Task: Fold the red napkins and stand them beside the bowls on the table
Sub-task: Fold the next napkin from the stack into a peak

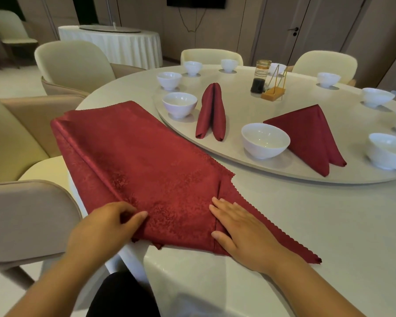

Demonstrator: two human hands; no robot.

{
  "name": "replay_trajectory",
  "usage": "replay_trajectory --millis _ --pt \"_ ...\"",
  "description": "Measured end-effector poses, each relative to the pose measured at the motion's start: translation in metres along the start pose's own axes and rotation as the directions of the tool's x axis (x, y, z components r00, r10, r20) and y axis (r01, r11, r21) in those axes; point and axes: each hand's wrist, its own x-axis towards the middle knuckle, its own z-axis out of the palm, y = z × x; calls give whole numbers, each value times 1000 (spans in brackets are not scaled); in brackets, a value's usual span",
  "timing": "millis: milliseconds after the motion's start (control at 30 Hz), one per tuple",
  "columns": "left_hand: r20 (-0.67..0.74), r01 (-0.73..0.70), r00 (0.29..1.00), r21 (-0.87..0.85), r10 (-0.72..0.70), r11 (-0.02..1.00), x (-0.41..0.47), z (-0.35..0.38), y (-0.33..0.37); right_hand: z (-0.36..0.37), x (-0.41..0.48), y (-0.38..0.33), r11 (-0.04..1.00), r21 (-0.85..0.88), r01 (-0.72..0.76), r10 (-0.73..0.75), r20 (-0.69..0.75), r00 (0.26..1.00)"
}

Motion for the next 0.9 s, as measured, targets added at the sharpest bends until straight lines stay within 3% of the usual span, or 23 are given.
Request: replay_trajectory --millis 67,200,333,467,567,700,833,900 --pt "139 66 989 -120 -49 991 8 -8 -8 -1 0 -1 1000 -7 0 0 -3 1000" --pt "245 149 966 -282 -79 948 11 -16 -10 0 0 -1 1000 -10 -8 8 1 1000" --pt "211 97 978 -457 1 884 5 -17 -2 -1 0 -1 1000 -20 6 -6 7 1000" --pt "118 31 991 -656 62 754 -3 -27 27 -2 2 0 999 -33 25 -24 25 999" --pt "62 -55 987 -726 146 685 -6 -29 56 -4 4 -3 998 38 42 -42 1 999" --pt "0 -151 972 -766 234 625 -3 -22 96 -20 0 -1 936 352 -17 45 -73 996" --pt "33 -159 949 -808 314 567 -2 -6 135 -35 -14 15 944 324 -64 151 -252 956" --pt "69 -146 929 -835 364 530 -4 4 152 -38 -28 26 913 392 -115 250 -314 916"
